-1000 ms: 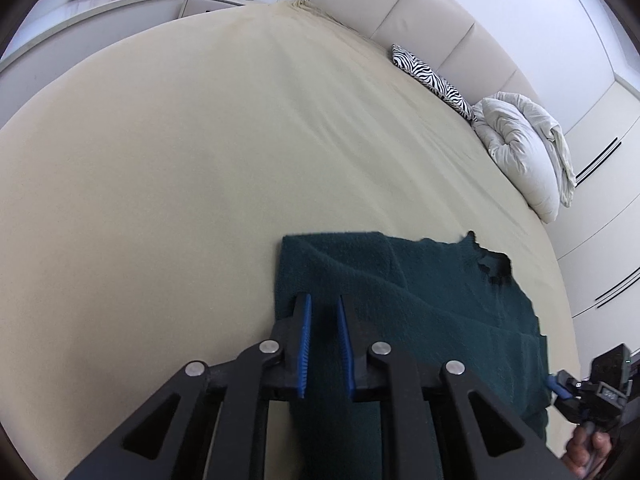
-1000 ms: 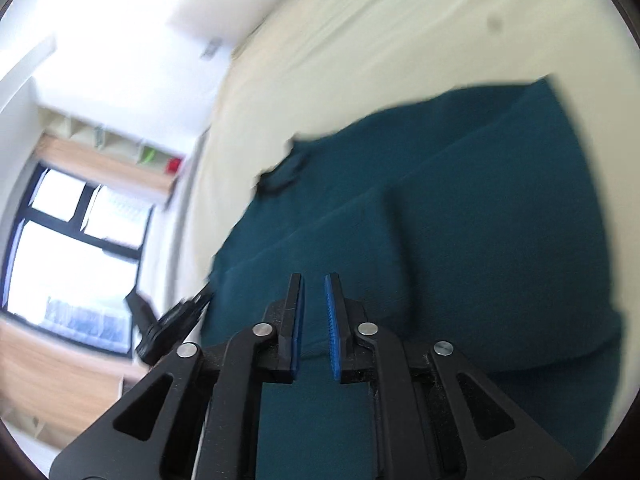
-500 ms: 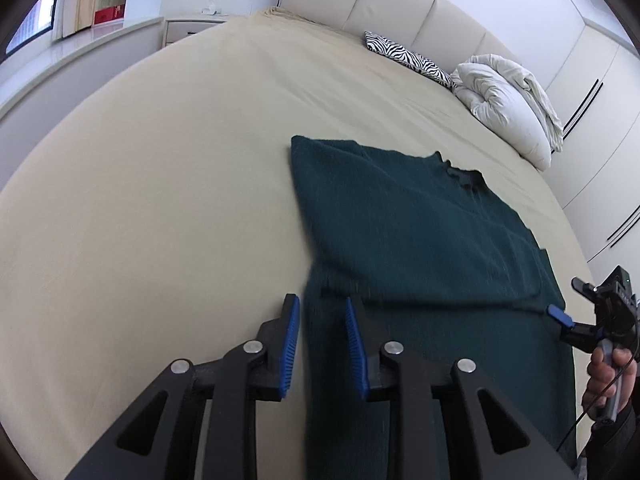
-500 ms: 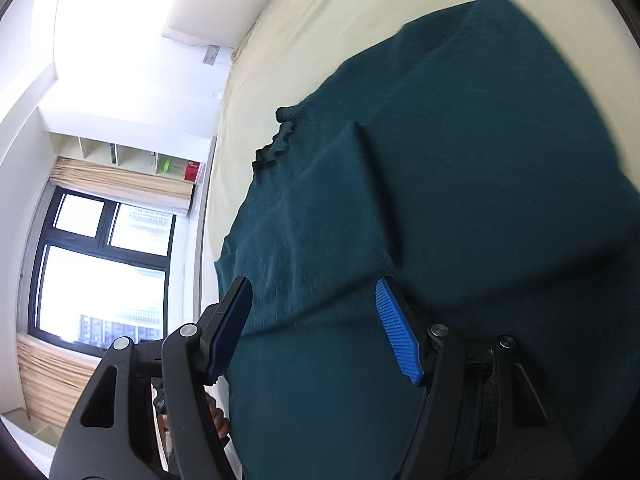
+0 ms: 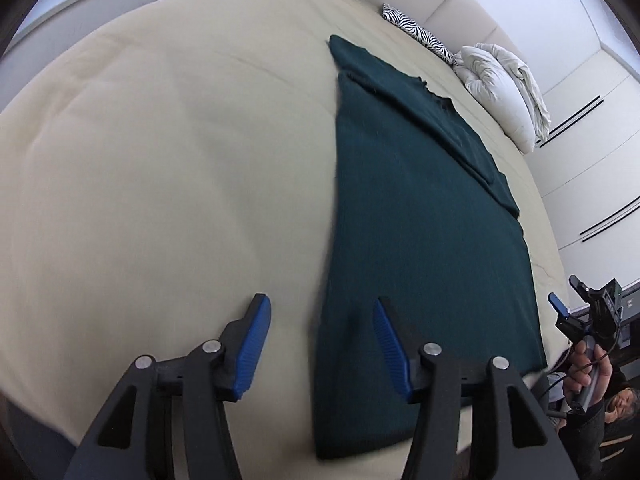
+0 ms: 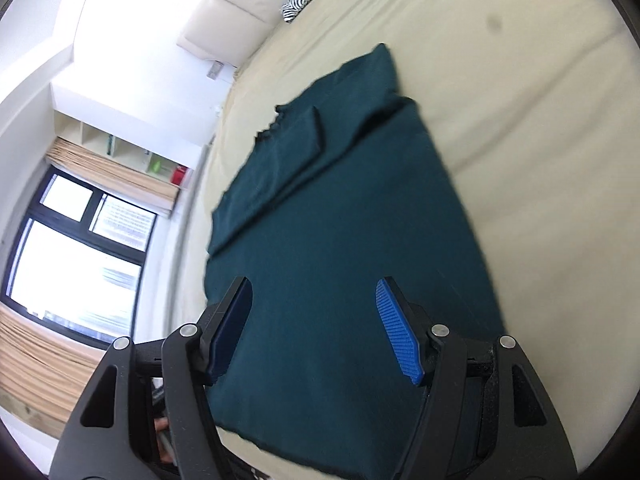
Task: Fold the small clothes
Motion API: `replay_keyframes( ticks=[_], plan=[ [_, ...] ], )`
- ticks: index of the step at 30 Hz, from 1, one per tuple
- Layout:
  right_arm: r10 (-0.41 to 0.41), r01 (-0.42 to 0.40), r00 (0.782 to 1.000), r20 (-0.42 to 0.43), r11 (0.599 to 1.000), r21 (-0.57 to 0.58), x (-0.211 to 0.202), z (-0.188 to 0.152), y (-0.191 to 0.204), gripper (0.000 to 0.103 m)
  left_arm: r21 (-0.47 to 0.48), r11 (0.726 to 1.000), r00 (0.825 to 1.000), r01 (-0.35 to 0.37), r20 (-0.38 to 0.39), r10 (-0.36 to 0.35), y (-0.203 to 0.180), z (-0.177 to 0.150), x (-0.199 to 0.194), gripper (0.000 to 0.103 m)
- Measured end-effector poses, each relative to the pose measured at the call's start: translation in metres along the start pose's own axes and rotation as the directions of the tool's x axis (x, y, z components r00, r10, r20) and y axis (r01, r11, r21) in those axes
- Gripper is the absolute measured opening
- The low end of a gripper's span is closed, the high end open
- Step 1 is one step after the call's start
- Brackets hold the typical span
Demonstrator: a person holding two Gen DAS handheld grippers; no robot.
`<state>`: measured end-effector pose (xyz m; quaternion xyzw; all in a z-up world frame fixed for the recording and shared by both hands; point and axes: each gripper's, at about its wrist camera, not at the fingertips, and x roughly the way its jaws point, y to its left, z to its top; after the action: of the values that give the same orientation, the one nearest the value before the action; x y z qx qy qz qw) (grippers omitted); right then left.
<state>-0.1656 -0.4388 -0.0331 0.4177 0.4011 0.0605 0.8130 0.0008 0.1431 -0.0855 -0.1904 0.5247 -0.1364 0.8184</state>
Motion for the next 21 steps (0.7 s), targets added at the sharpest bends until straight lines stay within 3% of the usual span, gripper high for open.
replay_keyframes(
  ticks=[6,11,15,18,21],
  plan=[
    [-0.048,0.047,0.999,0.006,0.998,0.031,-0.04,-0.039,-0.026,0.064,0.0,1.0,0.999,0.025,-0.042,-0.025,-0.013,-0.025,-0.004,0.054],
    [-0.11,0.109,0.994,0.017,0.991,0.072,-0.073,-0.061,-0.051,0.064,-0.021,0.999,0.997,0.03,-0.077,-0.032,-0.012,-0.029,0.001,0.034],
    [-0.15,0.148,0.989,0.008,0.983,0.109,-0.088,-0.07,-0.069,0.064,-0.043,0.998,0.995,0.043,-0.089,-0.047,-0.007,-0.026,0.002,0.035],
    [-0.144,0.145,0.989,-0.022,0.981,0.125,-0.086,-0.074,-0.078,0.064,-0.07,0.996,0.994,0.053,-0.091,-0.059,-0.005,-0.024,0.003,0.036],
    [-0.128,0.135,0.99,-0.062,0.984,0.121,-0.073,-0.077,-0.079,0.064,-0.039,0.999,0.995,0.036,-0.094,-0.04,-0.009,-0.025,0.002,0.034]
  ],
)
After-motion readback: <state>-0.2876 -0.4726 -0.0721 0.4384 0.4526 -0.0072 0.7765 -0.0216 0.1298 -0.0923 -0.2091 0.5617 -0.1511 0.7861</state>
